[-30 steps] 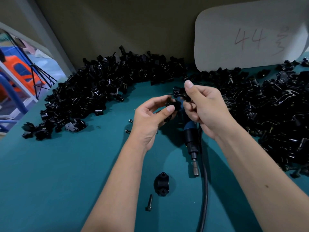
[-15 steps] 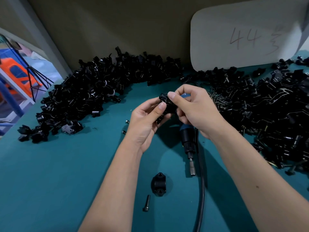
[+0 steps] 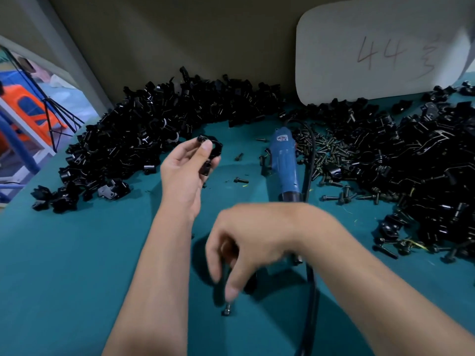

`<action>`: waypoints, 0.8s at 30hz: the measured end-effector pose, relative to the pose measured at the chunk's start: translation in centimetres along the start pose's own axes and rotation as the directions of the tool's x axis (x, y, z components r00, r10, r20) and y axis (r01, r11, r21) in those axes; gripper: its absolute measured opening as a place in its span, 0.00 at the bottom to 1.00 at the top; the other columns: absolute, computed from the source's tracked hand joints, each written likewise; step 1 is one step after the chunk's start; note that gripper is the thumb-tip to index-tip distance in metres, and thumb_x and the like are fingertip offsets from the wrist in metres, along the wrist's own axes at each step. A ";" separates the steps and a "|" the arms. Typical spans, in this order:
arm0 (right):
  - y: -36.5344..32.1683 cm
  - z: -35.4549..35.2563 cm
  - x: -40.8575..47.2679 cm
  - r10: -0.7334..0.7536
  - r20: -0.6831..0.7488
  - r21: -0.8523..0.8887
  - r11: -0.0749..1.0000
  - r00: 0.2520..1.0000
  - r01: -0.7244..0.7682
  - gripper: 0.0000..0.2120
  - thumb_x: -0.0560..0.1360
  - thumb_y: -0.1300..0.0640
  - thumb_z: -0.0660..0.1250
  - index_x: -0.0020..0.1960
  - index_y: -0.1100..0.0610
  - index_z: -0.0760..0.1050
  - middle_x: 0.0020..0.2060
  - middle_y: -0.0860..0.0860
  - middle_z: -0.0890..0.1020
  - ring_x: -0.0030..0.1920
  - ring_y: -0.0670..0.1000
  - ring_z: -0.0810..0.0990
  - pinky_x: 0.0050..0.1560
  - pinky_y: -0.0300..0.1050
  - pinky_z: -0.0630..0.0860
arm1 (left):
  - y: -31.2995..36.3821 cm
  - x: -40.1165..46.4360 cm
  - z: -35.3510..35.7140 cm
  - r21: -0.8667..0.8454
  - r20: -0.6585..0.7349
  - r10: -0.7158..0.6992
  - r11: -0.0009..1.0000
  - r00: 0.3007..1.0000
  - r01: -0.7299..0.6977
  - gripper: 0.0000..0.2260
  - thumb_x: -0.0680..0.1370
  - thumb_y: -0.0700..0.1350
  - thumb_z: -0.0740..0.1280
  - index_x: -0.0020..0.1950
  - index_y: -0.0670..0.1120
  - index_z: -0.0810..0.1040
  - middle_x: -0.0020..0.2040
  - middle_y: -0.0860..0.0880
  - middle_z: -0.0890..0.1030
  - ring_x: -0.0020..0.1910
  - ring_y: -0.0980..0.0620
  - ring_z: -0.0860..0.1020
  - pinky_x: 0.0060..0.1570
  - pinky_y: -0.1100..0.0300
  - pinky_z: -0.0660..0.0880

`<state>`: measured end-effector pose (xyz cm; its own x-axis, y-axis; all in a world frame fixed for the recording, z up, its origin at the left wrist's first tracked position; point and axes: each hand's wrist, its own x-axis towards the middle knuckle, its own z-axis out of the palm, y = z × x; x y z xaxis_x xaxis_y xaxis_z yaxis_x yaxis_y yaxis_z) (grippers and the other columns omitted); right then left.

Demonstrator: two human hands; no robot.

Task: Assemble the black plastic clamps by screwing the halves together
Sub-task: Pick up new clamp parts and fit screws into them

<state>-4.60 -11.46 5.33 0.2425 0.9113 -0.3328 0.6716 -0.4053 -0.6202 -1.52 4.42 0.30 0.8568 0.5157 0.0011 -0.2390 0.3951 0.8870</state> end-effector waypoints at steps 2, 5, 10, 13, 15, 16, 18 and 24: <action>-1.5 1.0 0.4 0.020 0.076 -0.132 0.991 0.997 -0.010 0.13 0.66 0.49 0.84 0.48 0.49 0.85 0.26 0.37 0.77 0.29 0.37 0.75 0.28 0.28 0.67 | 0.1 0.3 -0.4 -0.005 -0.007 0.007 1.000 1.000 -0.007 0.05 0.78 0.35 0.73 0.46 0.45 0.85 0.43 0.48 0.86 0.48 0.44 0.83 0.46 0.61 0.82; -2.3 1.5 0.5 0.053 0.075 -0.266 0.963 0.996 -0.032 0.13 0.66 0.49 0.83 0.46 0.48 0.84 0.33 0.41 0.80 0.36 0.40 0.76 0.30 0.36 0.68 | 0.3 0.4 -0.8 -0.017 -0.024 0.007 1.000 1.000 -0.008 0.05 0.78 0.36 0.74 0.45 0.46 0.86 0.45 0.48 0.87 0.47 0.44 0.84 0.47 0.60 0.81; -1.5 1.5 0.4 -0.010 0.071 -0.129 0.991 0.997 0.019 0.06 0.70 0.55 0.81 0.44 0.52 0.85 0.32 0.42 0.81 0.31 0.39 0.76 0.31 0.31 0.68 | 0.1 0.2 -0.6 -0.011 -0.015 -0.010 1.000 1.000 0.010 0.03 0.78 0.37 0.74 0.48 0.45 0.85 0.44 0.49 0.87 0.45 0.46 0.85 0.47 0.61 0.81; 0.7 -0.2 -0.3 -0.108 -0.137 0.130 0.984 0.985 0.126 0.04 0.73 0.61 0.79 0.45 0.59 0.84 0.36 0.46 0.84 0.36 0.42 0.79 0.42 0.34 0.75 | -0.1 -0.1 -0.1 0.000 0.021 -0.031 1.000 0.999 0.031 0.03 0.78 0.36 0.74 0.49 0.44 0.83 0.43 0.50 0.86 0.46 0.46 0.84 0.46 0.61 0.81; 2.4 -1.2 -0.7 -0.117 -0.386 0.275 0.932 0.915 0.235 0.05 0.74 0.64 0.78 0.46 0.62 0.82 0.38 0.49 0.84 0.39 0.45 0.80 0.48 0.41 0.77 | -0.3 -0.4 0.4 0.044 0.037 -0.042 0.998 0.998 0.040 0.05 0.77 0.37 0.75 0.49 0.45 0.83 0.42 0.50 0.86 0.43 0.49 0.84 0.43 0.60 0.81; 3.2 -1.6 -0.9 -0.084 -0.507 0.364 0.882 0.858 0.301 0.06 0.74 0.66 0.77 0.48 0.64 0.82 0.38 0.51 0.83 0.39 0.46 0.79 0.48 0.42 0.77 | -0.5 -0.5 0.6 0.088 0.054 -0.038 0.996 0.998 0.033 0.05 0.76 0.37 0.75 0.49 0.45 0.83 0.41 0.51 0.86 0.41 0.51 0.84 0.41 0.60 0.81; 4.7 -1.8 -0.9 0.014 -0.685 0.482 0.759 0.728 0.438 0.08 0.75 0.69 0.75 0.54 0.64 0.82 0.37 0.51 0.82 0.40 0.46 0.79 0.47 0.39 0.77 | -0.7 -0.6 0.9 0.158 0.118 -0.033 0.987 0.992 0.014 0.06 0.76 0.37 0.74 0.51 0.44 0.83 0.42 0.49 0.86 0.40 0.52 0.83 0.41 0.59 0.80; 7.4 -1.5 0.0 0.330 -0.912 0.411 0.753 0.245 0.515 0.05 0.75 0.67 0.76 0.48 0.58 0.84 0.35 0.47 0.85 0.35 0.43 0.81 0.39 0.34 0.75 | -1.5 -1.5 1.8 0.214 0.315 -0.099 0.976 0.944 0.031 0.11 0.69 0.43 0.76 0.51 0.43 0.85 0.50 0.40 0.85 0.47 0.46 0.85 0.49 0.57 0.82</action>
<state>1.40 -14.36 1.77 0.9191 0.1567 0.3614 0.3428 0.1339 -0.9298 -1.61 1.70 -0.24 0.9763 0.2086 0.0583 -0.1086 0.2389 0.9650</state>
